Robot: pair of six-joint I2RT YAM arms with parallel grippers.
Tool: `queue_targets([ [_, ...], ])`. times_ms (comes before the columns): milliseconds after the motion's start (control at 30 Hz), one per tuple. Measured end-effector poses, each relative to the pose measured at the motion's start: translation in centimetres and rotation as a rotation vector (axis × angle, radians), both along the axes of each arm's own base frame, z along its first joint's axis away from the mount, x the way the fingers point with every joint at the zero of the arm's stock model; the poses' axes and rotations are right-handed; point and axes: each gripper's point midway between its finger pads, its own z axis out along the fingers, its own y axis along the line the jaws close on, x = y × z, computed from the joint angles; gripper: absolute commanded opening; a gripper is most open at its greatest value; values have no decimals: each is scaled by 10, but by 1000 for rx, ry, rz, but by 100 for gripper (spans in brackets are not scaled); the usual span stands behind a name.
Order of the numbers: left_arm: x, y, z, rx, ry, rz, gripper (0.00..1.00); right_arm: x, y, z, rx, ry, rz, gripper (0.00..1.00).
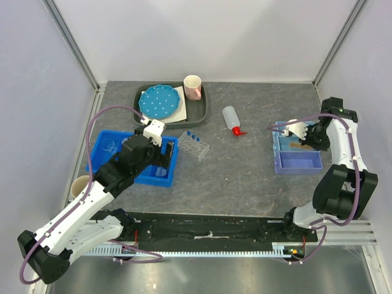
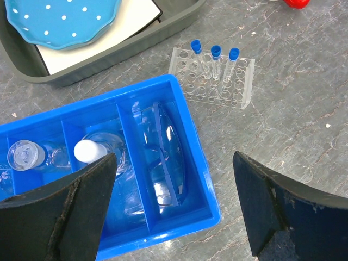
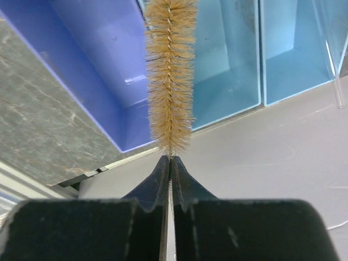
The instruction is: Organize the chemistry lab equipment
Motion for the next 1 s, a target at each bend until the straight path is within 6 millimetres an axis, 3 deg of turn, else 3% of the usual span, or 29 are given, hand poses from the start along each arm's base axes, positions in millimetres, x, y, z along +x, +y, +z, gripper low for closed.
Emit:
queue_targets([
  [167,0,0,-1,1,2,0,93,18,-5,-13,-53,14,40,9],
  [300,1,0,-2,5,6,0,93,34,3,-23,-98,22,89,11],
  [433,1,-1,-3,6,8,0,93,49,12,-32,-144,29,125,33],
  [633,1,-1,-3,6,8,0,93,57,15,-46,-175,59,125,49],
  [833,1,-1,-3,6,8,0,93,83,26,-17,-149,-53,91,67],
  [933,1,-1,-3,6,8,0,93,100,54,7,-72,-155,82,77],
  [1000,1,-1,-3,6,8,0,93,107,82,21,7,-222,82,80],
])
